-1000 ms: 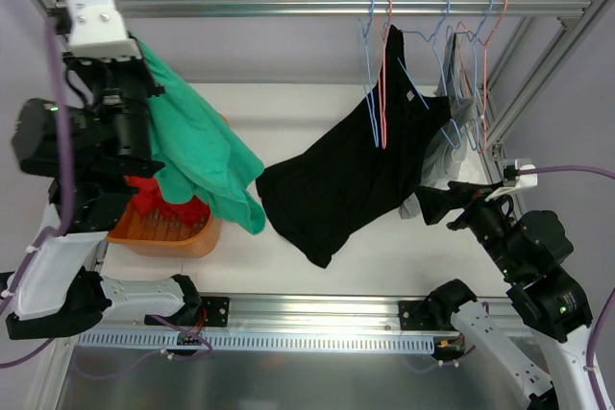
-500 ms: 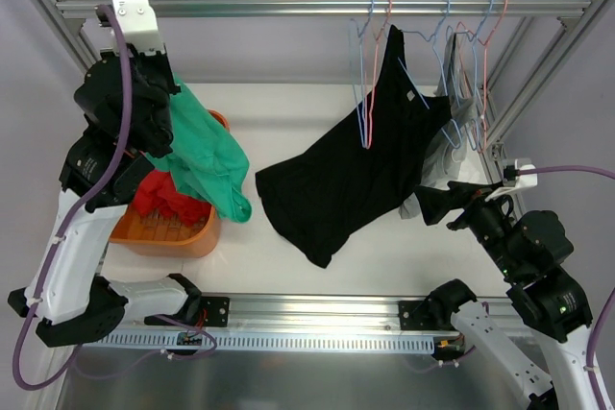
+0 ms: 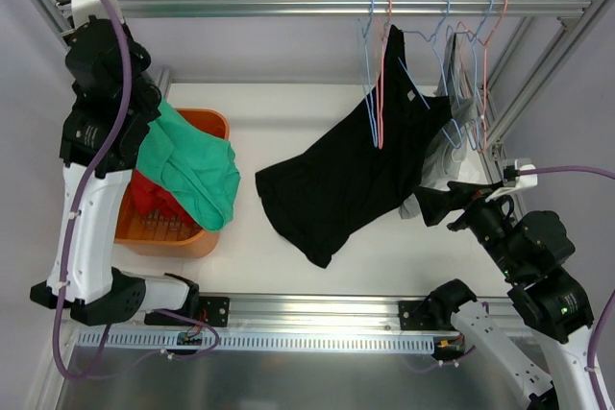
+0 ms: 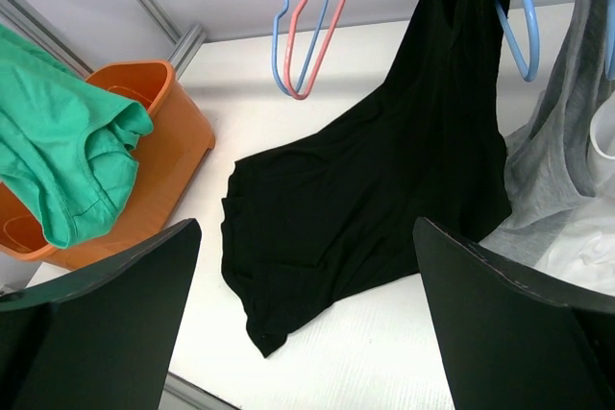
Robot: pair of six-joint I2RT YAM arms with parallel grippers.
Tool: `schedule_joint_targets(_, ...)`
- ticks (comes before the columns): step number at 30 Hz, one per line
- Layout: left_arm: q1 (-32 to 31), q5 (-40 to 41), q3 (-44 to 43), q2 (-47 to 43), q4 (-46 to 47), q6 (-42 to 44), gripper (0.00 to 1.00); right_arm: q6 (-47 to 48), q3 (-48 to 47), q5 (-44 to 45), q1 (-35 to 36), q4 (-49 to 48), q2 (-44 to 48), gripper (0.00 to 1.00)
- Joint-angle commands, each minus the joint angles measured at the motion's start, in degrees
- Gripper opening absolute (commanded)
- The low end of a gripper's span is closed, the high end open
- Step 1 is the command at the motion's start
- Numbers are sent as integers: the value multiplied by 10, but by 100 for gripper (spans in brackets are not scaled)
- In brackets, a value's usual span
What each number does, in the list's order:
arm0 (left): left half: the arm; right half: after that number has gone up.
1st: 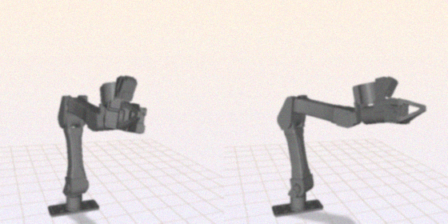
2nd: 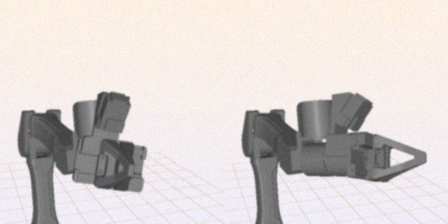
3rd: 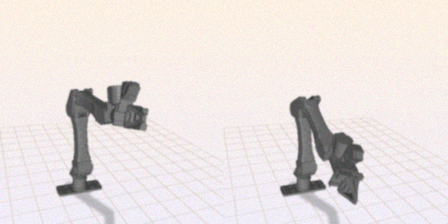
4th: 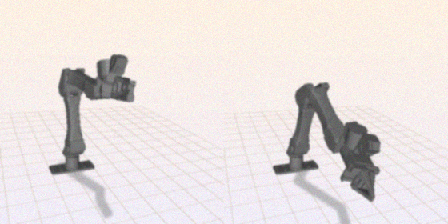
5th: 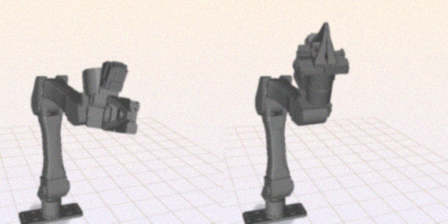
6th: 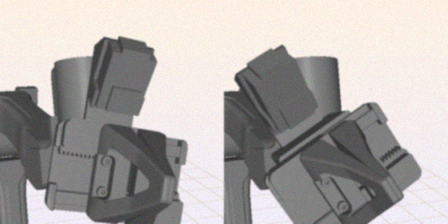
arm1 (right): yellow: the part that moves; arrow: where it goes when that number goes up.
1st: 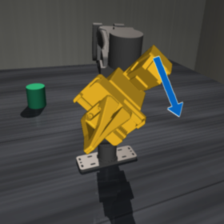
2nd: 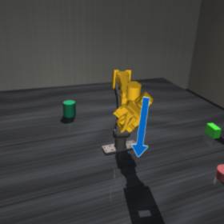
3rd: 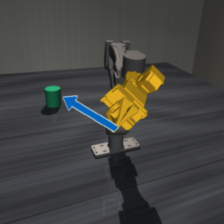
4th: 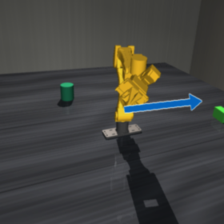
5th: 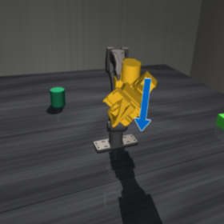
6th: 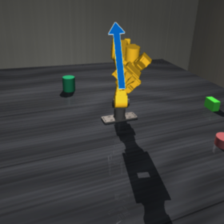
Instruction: Remove the tank top from the hanger
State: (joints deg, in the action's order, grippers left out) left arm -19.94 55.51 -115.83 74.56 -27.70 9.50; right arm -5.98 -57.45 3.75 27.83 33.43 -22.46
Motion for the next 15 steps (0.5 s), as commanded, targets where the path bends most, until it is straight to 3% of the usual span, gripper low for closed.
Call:
schedule_joint_targets(1,16,45,-37,9,18,-13,0,10,-16,-4,-1,-7,-7,99)
schedule_joint_targets(6,36,67,-44,22,19,-19,0,8,-13,-12,-2,-14,-23,99)
schedule_joint_targets(11,40,78,-155,64,19,10,0,15,-19,-17,-2,-15,-33,99)
schedule_joint_targets(15,48,73,-186,78,30,32,0,19,-21,-11,-2,-16,-33,99)
